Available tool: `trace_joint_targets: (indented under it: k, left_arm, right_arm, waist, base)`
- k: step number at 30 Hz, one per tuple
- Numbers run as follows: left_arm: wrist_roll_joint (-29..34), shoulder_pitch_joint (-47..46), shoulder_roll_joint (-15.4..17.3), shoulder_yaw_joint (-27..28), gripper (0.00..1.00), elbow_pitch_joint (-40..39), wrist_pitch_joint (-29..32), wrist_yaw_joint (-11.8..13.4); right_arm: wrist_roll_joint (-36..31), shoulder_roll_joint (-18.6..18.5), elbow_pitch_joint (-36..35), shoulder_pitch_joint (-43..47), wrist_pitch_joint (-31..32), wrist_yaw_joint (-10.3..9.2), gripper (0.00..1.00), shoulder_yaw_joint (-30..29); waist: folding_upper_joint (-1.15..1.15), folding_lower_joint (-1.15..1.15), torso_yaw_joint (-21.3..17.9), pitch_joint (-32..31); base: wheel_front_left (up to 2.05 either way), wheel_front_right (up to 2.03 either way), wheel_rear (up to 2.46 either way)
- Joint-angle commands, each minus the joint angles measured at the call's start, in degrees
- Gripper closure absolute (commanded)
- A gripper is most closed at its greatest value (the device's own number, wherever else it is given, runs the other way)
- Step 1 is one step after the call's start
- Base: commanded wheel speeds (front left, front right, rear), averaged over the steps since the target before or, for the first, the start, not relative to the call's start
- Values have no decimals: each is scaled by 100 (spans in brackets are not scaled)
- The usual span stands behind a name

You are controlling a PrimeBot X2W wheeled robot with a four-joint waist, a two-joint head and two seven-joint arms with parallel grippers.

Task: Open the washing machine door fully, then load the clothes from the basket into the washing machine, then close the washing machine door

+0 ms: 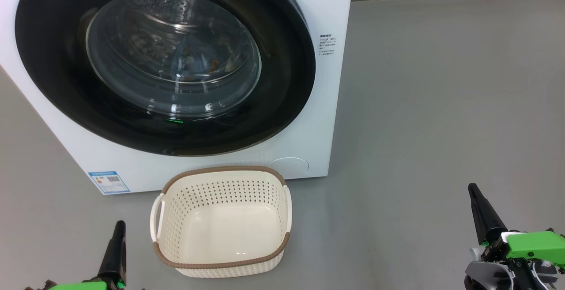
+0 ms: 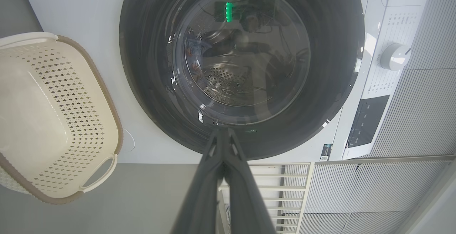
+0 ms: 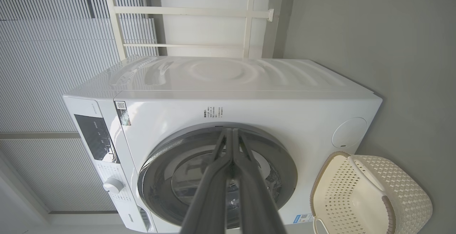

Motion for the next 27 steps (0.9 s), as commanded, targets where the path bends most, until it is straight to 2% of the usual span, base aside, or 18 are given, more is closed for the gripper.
trace_joint_targets:
  k: [1,27]
  left_arm:
    - [-47,-244,54,182,100,-179,35,-13]
    - [-47,-244,54,182,100,-179,35,-13]
  right_arm:
    - [20,-47,-173,-203,25,1,100,106]
    - [20,-47,-173,-203,24,1,100,106]
  waist:
    - [0,0,0,0]
    - [0,0,0,0]
  base:
    - [0,0,0]
    - [0,0,0]
